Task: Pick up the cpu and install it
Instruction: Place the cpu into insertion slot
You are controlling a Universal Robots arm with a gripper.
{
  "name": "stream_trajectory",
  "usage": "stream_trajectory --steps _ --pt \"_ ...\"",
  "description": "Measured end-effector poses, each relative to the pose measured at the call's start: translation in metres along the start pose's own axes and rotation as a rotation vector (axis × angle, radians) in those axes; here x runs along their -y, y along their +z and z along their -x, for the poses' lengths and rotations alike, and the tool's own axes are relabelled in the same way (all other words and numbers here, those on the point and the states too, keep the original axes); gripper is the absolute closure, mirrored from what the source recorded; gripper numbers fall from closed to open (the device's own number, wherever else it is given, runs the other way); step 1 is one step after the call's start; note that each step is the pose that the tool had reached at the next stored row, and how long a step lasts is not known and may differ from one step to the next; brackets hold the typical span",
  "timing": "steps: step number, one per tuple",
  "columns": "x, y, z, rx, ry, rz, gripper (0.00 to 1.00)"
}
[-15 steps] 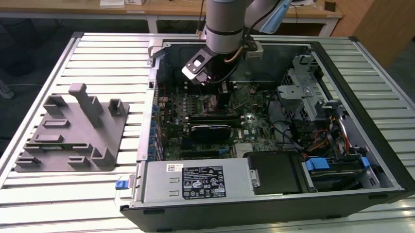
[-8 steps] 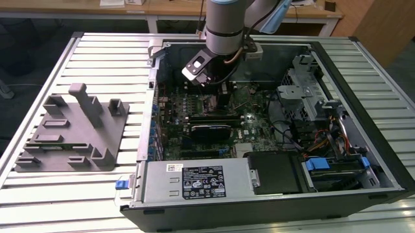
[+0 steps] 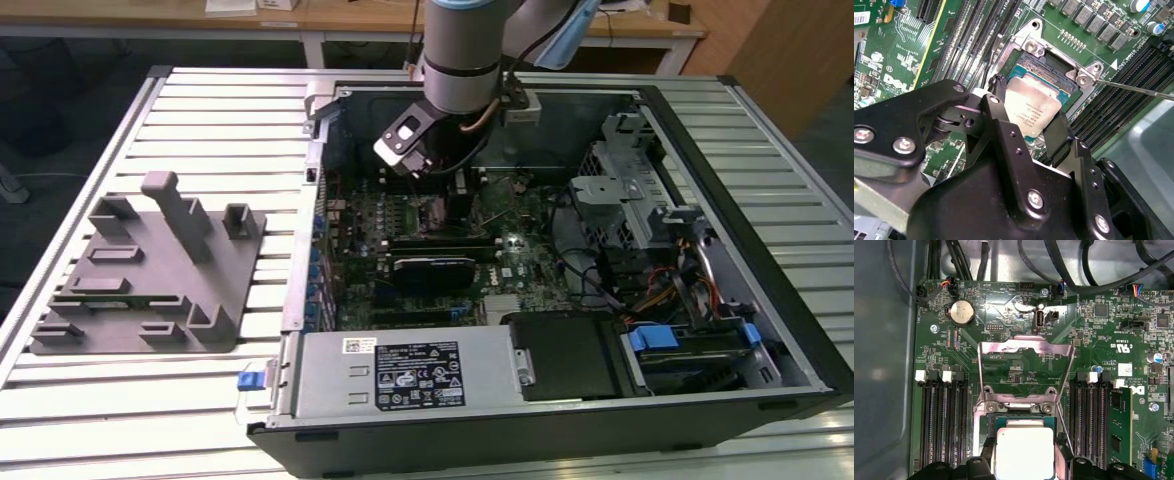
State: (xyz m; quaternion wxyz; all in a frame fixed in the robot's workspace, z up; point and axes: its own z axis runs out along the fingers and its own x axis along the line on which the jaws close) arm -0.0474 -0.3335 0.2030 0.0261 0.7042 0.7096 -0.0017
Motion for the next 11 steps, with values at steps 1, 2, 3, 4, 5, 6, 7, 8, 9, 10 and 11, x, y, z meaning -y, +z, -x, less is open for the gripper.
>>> stream_trajectory --steps 1,2,3,4,5,6,7,8,9,10,11 --pt "0.0000 0.0001 0.0000 0.0000 0.000 0.0000 0.46" --pt "0.0000 0.0004 -0.0001 -0.0003 0.000 0.0002 0.46" --pt "0.0000 0.0008 -0.0001 -0.0004 0.000 0.0002 0.46" --pt "0.0000 0.0011 -0.0001 -0.0002 0.000 0.0001 0.46" --pt "0.0002 0.0015 -0.0001 -0.0001 0.000 0.0000 0.46" --pt "0.0005 0.0018 -0.0001 -0.0001 0.000 0.0001 0.46" --pt "0.0008 0.0022 -0.0001 -0.0002 0.000 0.0001 0.46" --pt "0.0011 0.0026 -0.0001 -0.0001 0.000 0.0001 0.46" --pt "0.0011 0.0032 -0.0002 -0.0002 0.000 0.0002 0.46" --pt "0.0012 0.0039 -0.0002 -0.0001 0.000 0.0002 0.46" --pt "0.0012 0.0045 -0.0002 -0.0001 0.000 0.0001 0.46"
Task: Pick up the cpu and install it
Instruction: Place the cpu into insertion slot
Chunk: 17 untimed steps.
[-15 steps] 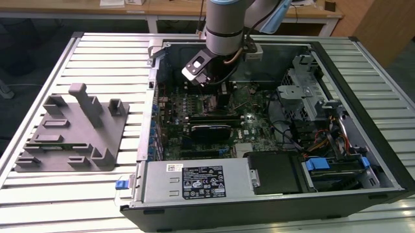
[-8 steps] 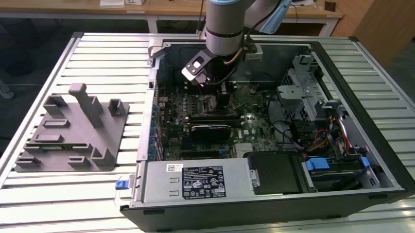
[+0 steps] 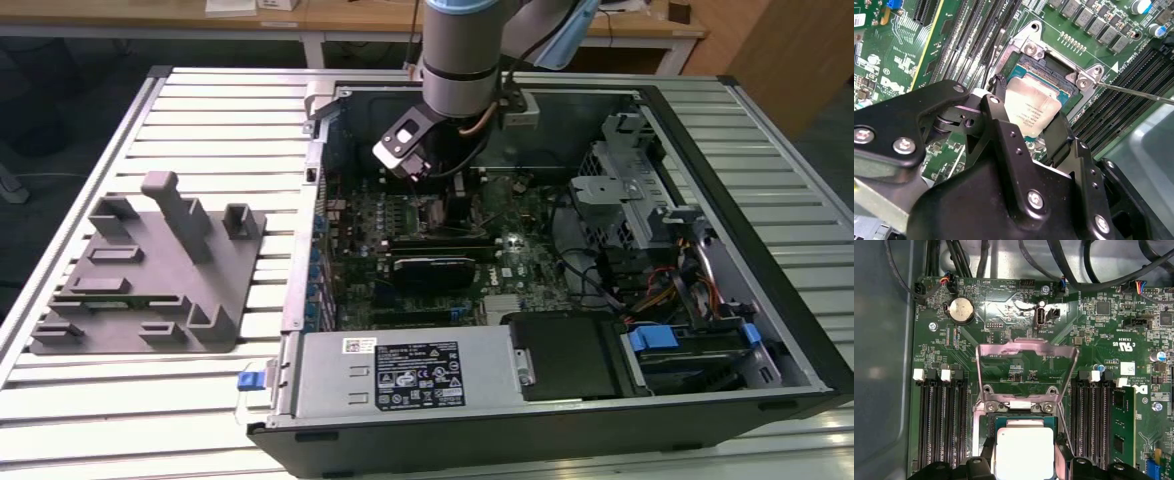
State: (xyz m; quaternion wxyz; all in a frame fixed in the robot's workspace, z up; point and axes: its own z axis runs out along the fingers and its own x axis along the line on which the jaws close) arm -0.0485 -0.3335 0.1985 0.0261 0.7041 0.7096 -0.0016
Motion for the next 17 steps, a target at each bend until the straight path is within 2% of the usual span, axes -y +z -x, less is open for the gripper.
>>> stream_trajectory --steps 17 --pt "0.0012 0.0033 -0.0001 -0.0001 0.000 0.0000 0.46"
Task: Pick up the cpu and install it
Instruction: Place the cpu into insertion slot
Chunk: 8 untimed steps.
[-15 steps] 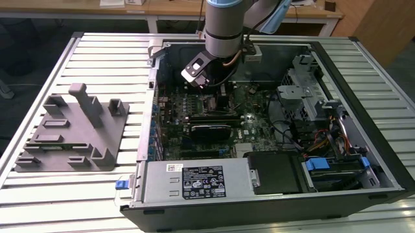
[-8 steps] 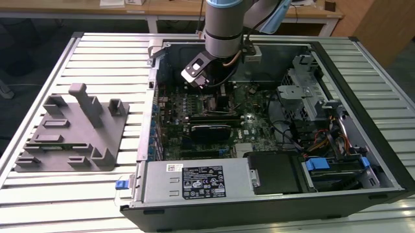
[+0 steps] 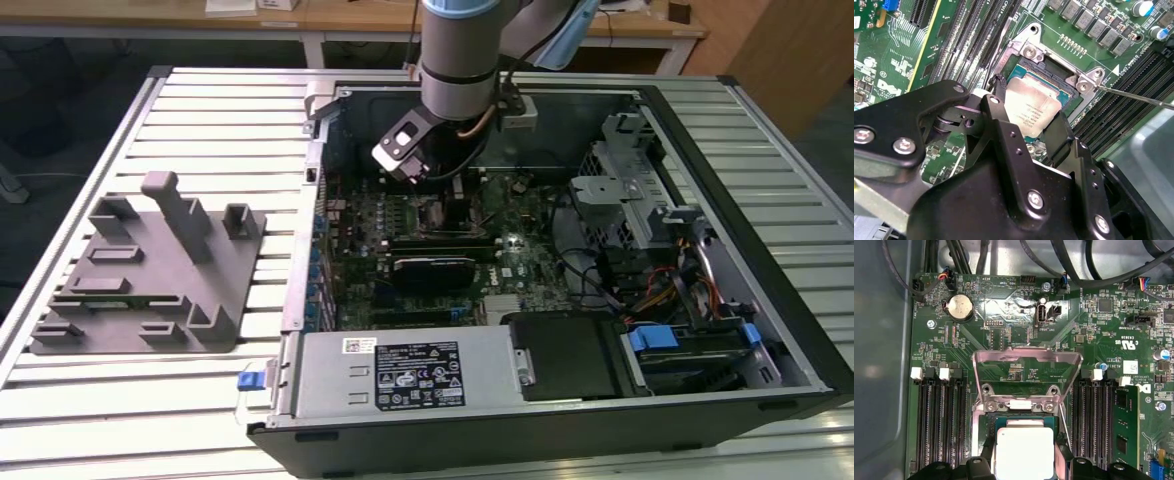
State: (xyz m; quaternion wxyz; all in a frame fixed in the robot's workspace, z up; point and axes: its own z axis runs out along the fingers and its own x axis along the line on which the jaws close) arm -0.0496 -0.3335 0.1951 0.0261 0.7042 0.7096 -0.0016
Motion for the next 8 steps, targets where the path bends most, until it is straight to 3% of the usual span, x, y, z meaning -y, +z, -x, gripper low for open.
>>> stream_trajectory --steps 8 --pt "0.0001 0.0012 -0.0001 0.0001 0.000 0.0000 0.46"
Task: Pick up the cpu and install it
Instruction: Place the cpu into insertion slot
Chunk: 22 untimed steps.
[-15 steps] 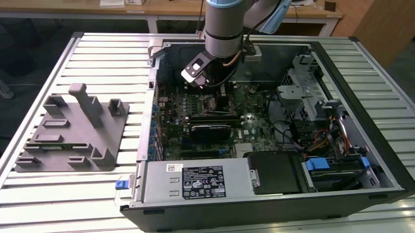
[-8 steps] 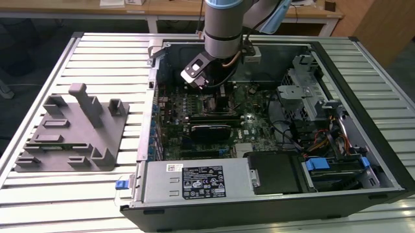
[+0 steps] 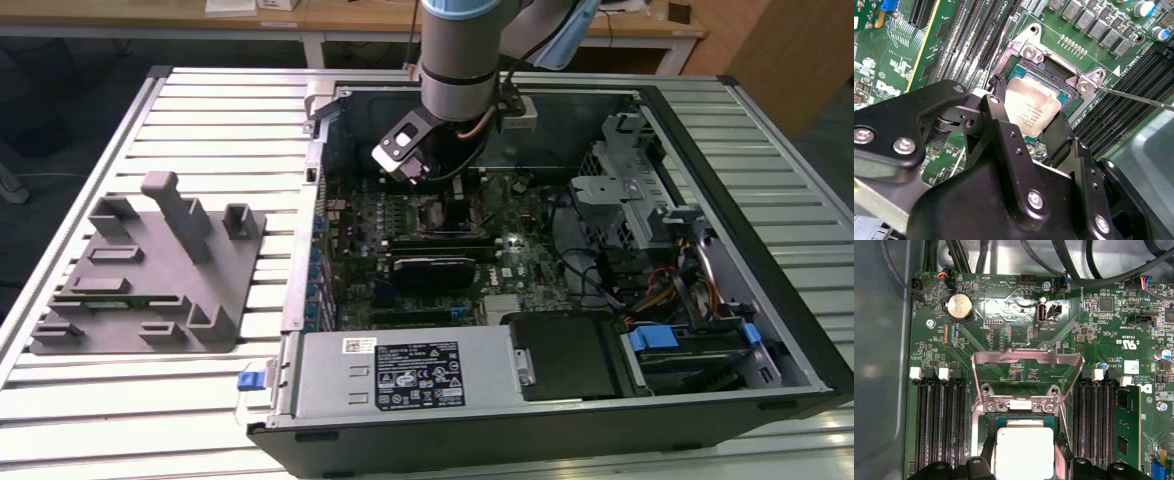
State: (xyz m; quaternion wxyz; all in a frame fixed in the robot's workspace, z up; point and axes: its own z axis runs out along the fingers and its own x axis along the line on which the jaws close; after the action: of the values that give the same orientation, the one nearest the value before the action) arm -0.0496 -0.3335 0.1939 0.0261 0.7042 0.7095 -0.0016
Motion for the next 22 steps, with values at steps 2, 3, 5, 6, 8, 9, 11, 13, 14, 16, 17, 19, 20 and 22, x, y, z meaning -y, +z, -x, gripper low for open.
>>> stream_trajectory --steps 2,3,5,6,8,9,11,13,14,16,17,19,20,22 --pt "0.0004 0.0001 -0.0001 -0.0001 0.000 0.0001 0.46" --pt "0.0008 0.0001 -0.0001 -0.0002 0.000 0.0001 0.46" --pt "0.0012 0.0001 0.0000 -0.0001 0.000 0.0001 0.46" --pt "0.0012 0.0002 0.0000 0.0000 0.000 0.0000 0.46" --pt "0.0013 0.0005 0.0000 0.0000 0.000 0.0000 0.46" --pt "0.0013 0.0007 0.0000 0.0000 0.000 0.0000 0.46" --pt "0.0013 0.0012 -0.0002 -0.0001 0.000 0.0001 0.46" --pt "0.0013 0.0015 -0.0002 0.0001 0.000 -0.0001 0.46" --pt "0.0013 0.0016 -0.0002 0.0002 0.000 -0.0001 0.46" --pt "0.0014 0.0018 -0.0004 0.0001 0.000 -0.0001 0.46" --pt "0.0014 0.0019 -0.0005 0.0000 0.000 -0.0001 0.46" --pt "0.0014 0.0020 -0.0009 0.0001 0.000 -0.0001 0.46" --pt "0.0013 0.0020 -0.0012 0.0002 0.000 -0.0002 0.46" --pt "0.0014 0.0021 -0.0016 0.0001 0.000 -0.0001 0.46"
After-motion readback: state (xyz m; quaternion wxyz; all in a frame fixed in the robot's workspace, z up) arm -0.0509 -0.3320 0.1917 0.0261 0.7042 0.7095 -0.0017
